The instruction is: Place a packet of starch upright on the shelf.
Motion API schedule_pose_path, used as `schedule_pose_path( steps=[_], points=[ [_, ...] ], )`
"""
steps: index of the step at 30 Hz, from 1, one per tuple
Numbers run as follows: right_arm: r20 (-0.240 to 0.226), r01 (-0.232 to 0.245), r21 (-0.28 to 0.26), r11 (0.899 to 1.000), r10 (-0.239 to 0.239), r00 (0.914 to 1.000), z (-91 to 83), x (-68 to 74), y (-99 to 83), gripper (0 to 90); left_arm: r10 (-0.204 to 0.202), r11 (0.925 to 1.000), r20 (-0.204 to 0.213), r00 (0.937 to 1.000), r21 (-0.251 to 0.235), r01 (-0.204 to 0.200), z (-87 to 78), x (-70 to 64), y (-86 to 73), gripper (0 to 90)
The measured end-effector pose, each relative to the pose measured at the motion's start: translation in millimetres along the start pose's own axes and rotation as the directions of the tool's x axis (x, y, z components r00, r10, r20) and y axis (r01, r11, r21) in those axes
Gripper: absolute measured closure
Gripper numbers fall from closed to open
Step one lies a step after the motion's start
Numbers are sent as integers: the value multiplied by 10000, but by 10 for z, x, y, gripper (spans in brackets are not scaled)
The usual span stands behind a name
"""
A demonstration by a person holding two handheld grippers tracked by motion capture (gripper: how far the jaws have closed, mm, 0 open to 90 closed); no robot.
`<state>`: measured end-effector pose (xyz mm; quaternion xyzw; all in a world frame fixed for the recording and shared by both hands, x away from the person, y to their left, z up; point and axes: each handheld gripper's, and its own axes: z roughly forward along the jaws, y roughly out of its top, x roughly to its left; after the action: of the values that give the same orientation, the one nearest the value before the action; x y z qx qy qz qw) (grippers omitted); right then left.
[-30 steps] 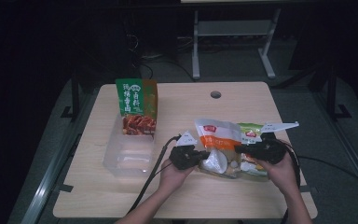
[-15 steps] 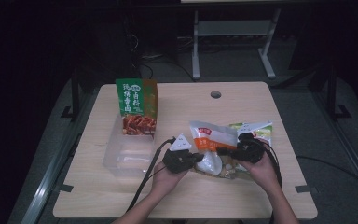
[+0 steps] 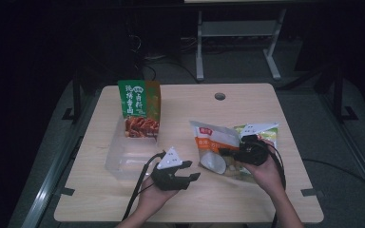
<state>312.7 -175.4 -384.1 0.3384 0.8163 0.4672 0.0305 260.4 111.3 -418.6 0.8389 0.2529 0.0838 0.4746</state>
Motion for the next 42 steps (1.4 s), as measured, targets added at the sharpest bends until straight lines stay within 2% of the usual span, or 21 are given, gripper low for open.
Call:
schedule_pose_path(
  steps=[3,8,14,18,19,21,23,28,32,35,42],
  points=[
    [11,34,10,10000,-34,10000,30,17,69,900,234,9997,19,9997,34,-234,-115,-48,-69,435],
    [-62,261,116,9996,-260,9996,108,67,230,900,310,9994,130,9994,166,-312,-250,-75,-200,392],
    [-355,509,-93,9987,-512,9981,205,170,462,900,310,9989,138,9994,341,-315,-351,-92,-321,372],
    [-616,769,-188,9969,-780,9951,281,257,628,900,386,9988,162,9991,285,-391,-401,-105,-360,367],
    [-667,818,-190,9965,-829,9943,301,285,673,900,276,9995,171,9995,148,-279,-398,-121,-368,367],
    [-821,971,-214,9950,-985,9917,348,337,764,900,479,9987,214,9986,165,-482,-407,-123,-374,367],
    [-959,1144,-243,9931,-1162,9886,400,382,859,900,344,9994,266,9991,67,-346,-409,-148,-384,367],
    [-1343,1498,-326,9882,-1529,9791,521,483,1079,900,525,9985,311,9981,115,-529,-424,-172,-404,360],
    [-1685,1597,-397,9864,-1641,9719,630,580,1222,900,596,9981,450,9972,135,-603,-408,-208,-428,355],
    [-1917,1866,-533,9810,-1934,9622,739,650,1312,900,652,9978,533,9964,107,-659,-415,-233,-428,350],
    [-2486,2071,-622,9763,-2162,9442,980,837,1476,900,870,9961,520,9949,96,-876,-425,-249,-427,346]
  ],
)
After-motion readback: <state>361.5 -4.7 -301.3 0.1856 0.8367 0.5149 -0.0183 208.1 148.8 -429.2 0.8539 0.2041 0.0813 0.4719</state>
